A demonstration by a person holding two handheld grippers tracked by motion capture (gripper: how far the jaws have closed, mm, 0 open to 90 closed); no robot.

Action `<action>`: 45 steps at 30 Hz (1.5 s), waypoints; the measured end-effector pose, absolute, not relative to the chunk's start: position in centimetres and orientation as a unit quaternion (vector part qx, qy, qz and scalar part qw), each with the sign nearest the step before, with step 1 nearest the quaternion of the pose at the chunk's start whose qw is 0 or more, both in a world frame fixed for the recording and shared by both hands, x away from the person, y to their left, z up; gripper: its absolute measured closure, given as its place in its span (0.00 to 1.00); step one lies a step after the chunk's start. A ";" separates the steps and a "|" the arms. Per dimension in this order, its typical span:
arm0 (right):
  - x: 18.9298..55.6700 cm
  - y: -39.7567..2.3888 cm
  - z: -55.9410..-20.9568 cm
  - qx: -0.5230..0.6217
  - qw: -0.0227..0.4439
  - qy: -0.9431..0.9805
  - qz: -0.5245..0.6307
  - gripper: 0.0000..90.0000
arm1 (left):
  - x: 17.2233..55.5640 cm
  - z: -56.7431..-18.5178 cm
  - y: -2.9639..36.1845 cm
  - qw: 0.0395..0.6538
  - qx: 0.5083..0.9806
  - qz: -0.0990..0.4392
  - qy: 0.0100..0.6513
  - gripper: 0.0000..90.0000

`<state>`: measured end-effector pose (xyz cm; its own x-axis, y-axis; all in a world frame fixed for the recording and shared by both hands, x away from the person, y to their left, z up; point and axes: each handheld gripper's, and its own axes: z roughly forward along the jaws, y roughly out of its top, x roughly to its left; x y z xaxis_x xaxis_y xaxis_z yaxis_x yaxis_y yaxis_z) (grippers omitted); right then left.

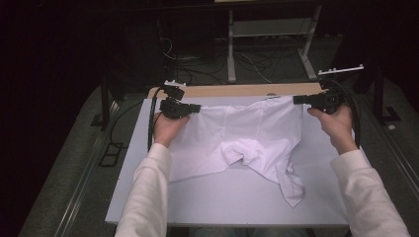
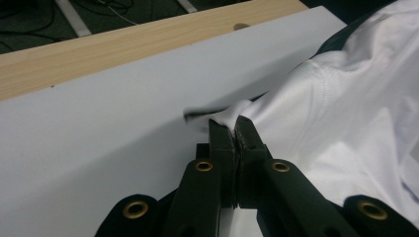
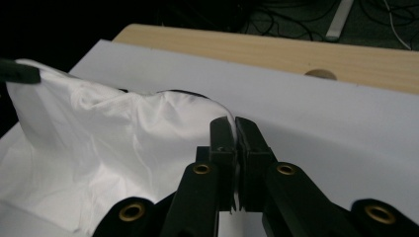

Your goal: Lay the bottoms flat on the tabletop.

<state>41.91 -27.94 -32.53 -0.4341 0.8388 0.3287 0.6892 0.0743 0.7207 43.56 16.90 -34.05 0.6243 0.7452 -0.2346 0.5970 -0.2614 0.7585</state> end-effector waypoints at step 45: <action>28.1 -25.5 -44.8 0.510 -0.020 0.774 0.375 0.94 | 37.3 -41.2 18.4 0.418 0.794 0.029 0.441 0.48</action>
<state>28.07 -25.51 -44.83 -0.4783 0.7743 0.4143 0.8047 0.1975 0.5599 37.27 18.44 -41.24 0.6090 0.7250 -0.3216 0.6758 -0.2621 0.6889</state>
